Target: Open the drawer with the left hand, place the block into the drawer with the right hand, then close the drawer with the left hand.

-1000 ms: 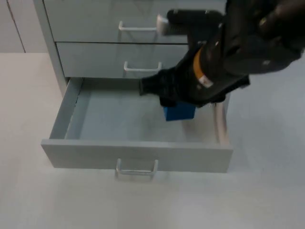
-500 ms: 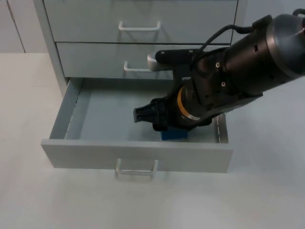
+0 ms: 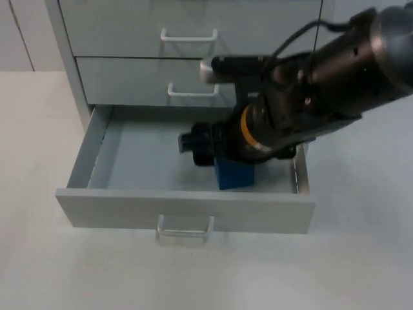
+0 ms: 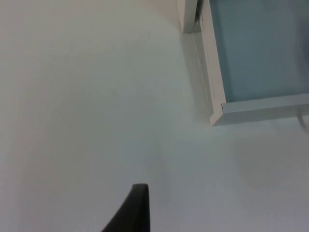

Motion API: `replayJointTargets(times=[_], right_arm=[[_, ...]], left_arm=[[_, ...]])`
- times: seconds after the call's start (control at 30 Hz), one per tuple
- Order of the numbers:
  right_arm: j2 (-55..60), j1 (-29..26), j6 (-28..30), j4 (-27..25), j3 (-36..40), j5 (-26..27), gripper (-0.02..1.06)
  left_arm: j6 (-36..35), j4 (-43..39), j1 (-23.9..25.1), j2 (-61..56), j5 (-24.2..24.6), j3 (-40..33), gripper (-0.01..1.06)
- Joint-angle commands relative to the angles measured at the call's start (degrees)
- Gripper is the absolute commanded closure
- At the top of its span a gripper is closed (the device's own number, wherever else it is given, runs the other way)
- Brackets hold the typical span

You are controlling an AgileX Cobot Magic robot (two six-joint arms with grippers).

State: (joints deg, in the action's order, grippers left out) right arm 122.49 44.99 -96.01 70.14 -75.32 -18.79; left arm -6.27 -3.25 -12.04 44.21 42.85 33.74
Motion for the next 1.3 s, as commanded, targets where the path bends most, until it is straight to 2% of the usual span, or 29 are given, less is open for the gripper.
replayJointTargets(times=[0.0,0.07,0.1,0.13,0.2,0.27,0.53,0.73,1.07,1.2,1.23,1.27], right_arm=[[-3.67,0.39,2.91,-3.24,-0.22,0.13,0.24],[-6.32,0.39,10.22,-12.00,0.00,0.13,0.24],[-7.72,0.39,15.71,-16.31,0.25,0.13,0.24],[-7.72,0.39,15.71,-16.31,0.25,0.13,0.24],[-10.42,0.39,24.36,-25.25,1.51,-0.40,0.24],[-13.57,0.39,29.27,-29.37,3.78,-1.95,0.24],[-24.83,0.28,34.67,-30.42,13.74,-5.27,0.24],[-32.22,0.28,34.67,-30.42,22.06,-5.24,0.24],[-34.13,0.04,35.02,-30.42,26.35,-4.90,0.24],[-34.13,-2.07,38.01,-33.23,26.35,-4.90,0.24],[-34.13,-3.56,40.73,-35.42,26.35,-4.90,0.24],[-34.13,-5.97,46.58,-39.40,26.35,-4.90,0.24]], left_arm=[[-0.17,0.80,0.15,-0.34,-0.23,-0.33,0.00],[-0.17,0.80,0.15,-0.34,-0.23,-0.33,0.00],[-0.17,0.80,0.15,-0.34,-0.23,-0.33,0.00],[-0.17,0.80,0.15,-0.34,-0.23,-0.33,0.00],[-0.17,0.80,0.15,-0.34,-0.23,-0.33,0.00],[-0.17,0.80,0.15,-0.34,-0.23,-0.33,0.00],[-0.17,0.70,0.15,-0.34,-0.23,-0.33,0.00],[-0.17,0.58,0.15,-0.34,-0.23,-0.33,0.00],[-0.17,0.24,0.15,-0.34,-0.23,-0.33,0.00],[-0.17,0.00,0.15,-0.34,-0.23,-0.33,0.00],[-0.17,0.00,0.15,-0.34,-0.23,-0.33,0.00],[-0.17,0.00,0.15,-0.34,-0.23,-0.33,0.00]])
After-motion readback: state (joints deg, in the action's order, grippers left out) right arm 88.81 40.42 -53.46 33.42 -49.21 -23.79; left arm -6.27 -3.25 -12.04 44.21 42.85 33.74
